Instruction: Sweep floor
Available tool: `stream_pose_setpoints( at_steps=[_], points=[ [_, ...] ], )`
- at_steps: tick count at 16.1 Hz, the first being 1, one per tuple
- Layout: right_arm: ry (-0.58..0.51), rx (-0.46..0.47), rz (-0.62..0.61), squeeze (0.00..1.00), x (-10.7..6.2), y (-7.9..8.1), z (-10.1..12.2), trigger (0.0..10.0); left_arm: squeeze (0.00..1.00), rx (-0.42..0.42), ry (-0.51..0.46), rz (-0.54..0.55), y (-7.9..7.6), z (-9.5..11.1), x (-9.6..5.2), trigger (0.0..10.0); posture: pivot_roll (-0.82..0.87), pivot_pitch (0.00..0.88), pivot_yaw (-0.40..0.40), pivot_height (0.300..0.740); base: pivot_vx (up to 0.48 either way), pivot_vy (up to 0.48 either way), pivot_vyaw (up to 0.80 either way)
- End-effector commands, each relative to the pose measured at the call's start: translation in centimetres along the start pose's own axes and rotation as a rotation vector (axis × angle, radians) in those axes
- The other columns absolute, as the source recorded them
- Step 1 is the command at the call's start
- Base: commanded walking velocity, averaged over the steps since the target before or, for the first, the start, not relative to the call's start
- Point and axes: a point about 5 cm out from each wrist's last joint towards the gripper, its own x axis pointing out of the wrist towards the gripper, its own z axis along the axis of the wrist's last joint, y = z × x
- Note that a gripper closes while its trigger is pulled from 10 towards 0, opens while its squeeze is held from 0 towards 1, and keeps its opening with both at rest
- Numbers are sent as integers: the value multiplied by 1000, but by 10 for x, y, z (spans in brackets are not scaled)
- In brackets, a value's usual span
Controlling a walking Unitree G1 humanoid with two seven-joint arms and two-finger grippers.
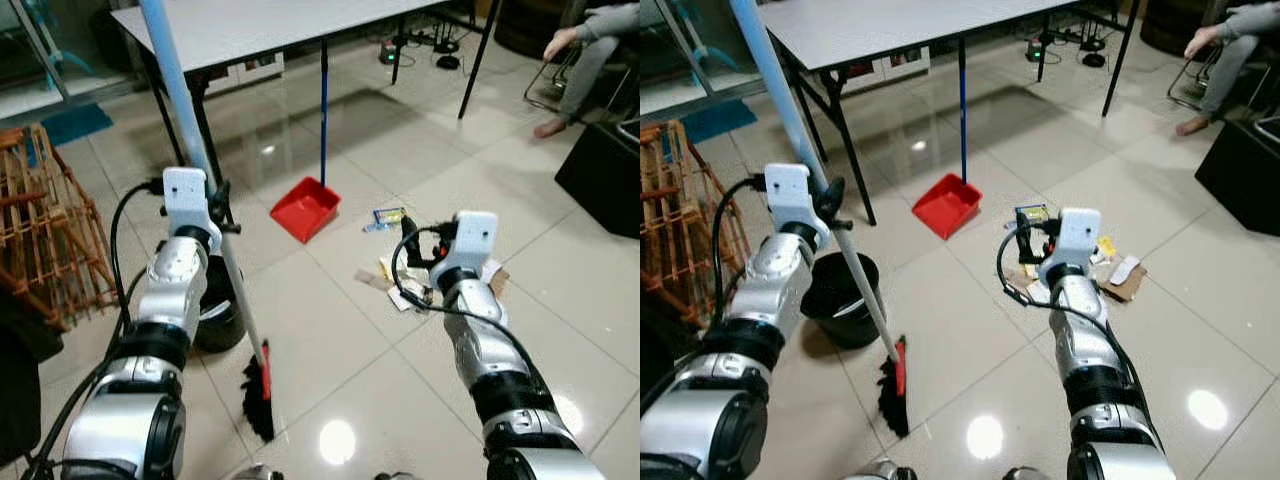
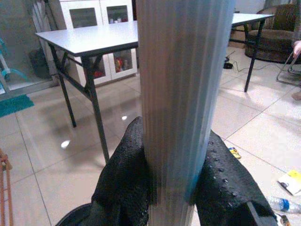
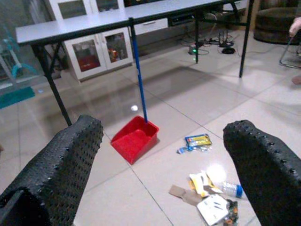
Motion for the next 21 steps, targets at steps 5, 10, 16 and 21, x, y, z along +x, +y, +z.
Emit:
stream_pose_setpoints(
  at_steps=[5,10,16,21],
  points=[
    [34,-2,-44,0,-4,-9,-17,10000,0,57,36,11,8,-17,-8,10000,-36,24,22,740,0,0,0],
    [13,1,-22,0,-1,0,-15,10000,0,46,30,-9,-1,-19,-8,10000,-39,19,23,740,0,0,0],
    [-77,55,-71,0,9,-3,7,10000,0,-50,-13,-53,-32,-9,-1,10000,-46,9,39,740,0,0,0],
    [-76,67,-66,0,12,3,9,10000,0,-89,21,-127,-66,-19,-5,10000,-46,0,36,740,52,0,0]
  ],
)
